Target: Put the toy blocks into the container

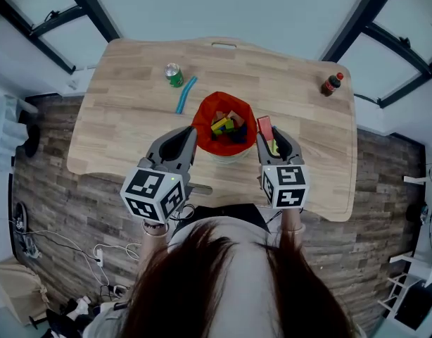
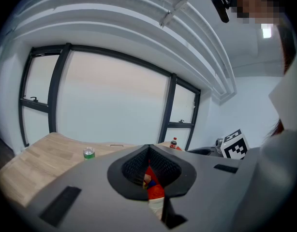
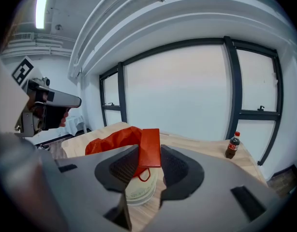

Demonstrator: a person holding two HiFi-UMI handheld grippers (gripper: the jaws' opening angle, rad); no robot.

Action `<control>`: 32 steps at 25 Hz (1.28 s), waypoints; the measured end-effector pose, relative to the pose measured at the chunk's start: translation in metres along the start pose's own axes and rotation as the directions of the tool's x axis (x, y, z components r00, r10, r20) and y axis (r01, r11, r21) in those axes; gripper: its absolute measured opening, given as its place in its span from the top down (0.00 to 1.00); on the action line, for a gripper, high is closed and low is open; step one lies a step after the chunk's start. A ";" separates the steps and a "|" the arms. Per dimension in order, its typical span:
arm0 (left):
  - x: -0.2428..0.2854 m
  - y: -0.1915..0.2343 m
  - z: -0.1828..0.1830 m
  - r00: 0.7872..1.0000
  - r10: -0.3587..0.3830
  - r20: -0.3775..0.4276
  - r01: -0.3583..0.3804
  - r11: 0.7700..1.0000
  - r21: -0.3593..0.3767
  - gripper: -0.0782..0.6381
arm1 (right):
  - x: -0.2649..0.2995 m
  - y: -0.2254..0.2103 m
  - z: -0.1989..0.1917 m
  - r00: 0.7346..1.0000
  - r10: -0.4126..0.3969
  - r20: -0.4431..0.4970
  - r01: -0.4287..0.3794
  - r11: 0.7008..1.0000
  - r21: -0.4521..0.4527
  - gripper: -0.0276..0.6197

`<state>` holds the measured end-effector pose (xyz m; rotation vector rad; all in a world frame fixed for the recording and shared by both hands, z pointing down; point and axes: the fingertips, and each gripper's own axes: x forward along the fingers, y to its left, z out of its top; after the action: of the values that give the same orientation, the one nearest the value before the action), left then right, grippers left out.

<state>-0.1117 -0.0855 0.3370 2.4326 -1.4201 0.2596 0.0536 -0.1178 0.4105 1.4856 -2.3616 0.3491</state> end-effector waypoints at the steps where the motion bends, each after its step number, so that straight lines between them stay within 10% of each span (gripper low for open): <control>1: -0.002 0.001 0.000 1.000 0.005 0.002 -0.005 1.000 -0.002 0.88 | 0.001 0.003 0.001 1.000 0.007 0.002 -0.007 1.000 -0.004 0.73; 32: -0.043 0.037 -0.006 0.992 0.127 0.016 -0.126 0.991 -0.044 0.88 | 0.027 0.055 0.002 0.991 0.128 -0.045 -0.131 0.988 -0.077 0.73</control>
<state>-0.1655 -0.0649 0.3361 2.3200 -1.5743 0.2329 -0.0070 -0.1174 0.4175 1.2818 -2.4174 0.3092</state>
